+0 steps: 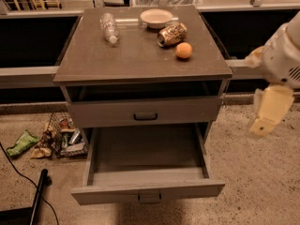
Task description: Close middle drawer
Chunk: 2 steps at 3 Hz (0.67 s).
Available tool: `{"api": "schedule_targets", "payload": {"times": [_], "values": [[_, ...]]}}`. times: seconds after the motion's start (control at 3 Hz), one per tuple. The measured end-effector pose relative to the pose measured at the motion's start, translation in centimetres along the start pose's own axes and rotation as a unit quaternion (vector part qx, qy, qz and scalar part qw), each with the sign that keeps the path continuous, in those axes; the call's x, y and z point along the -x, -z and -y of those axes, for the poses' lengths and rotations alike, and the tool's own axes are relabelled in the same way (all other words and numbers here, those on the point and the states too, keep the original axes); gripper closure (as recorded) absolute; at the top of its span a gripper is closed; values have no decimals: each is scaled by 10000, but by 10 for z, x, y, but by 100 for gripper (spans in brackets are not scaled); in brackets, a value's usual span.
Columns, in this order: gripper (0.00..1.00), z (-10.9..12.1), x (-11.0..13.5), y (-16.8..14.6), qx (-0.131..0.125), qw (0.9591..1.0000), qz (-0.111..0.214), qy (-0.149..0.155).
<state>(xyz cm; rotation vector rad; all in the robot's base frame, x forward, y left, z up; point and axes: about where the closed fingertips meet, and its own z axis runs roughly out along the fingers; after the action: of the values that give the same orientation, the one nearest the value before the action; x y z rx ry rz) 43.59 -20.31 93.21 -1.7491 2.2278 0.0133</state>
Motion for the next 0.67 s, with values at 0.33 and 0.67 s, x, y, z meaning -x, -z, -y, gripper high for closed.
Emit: {"api": "schedule_targets", "payload": {"times": [0.33, 0.67], "values": [[0, -23, 8, -53, 387, 9990, 218, 89], [0, -47, 20, -101, 724, 9963, 439, 136]]}}
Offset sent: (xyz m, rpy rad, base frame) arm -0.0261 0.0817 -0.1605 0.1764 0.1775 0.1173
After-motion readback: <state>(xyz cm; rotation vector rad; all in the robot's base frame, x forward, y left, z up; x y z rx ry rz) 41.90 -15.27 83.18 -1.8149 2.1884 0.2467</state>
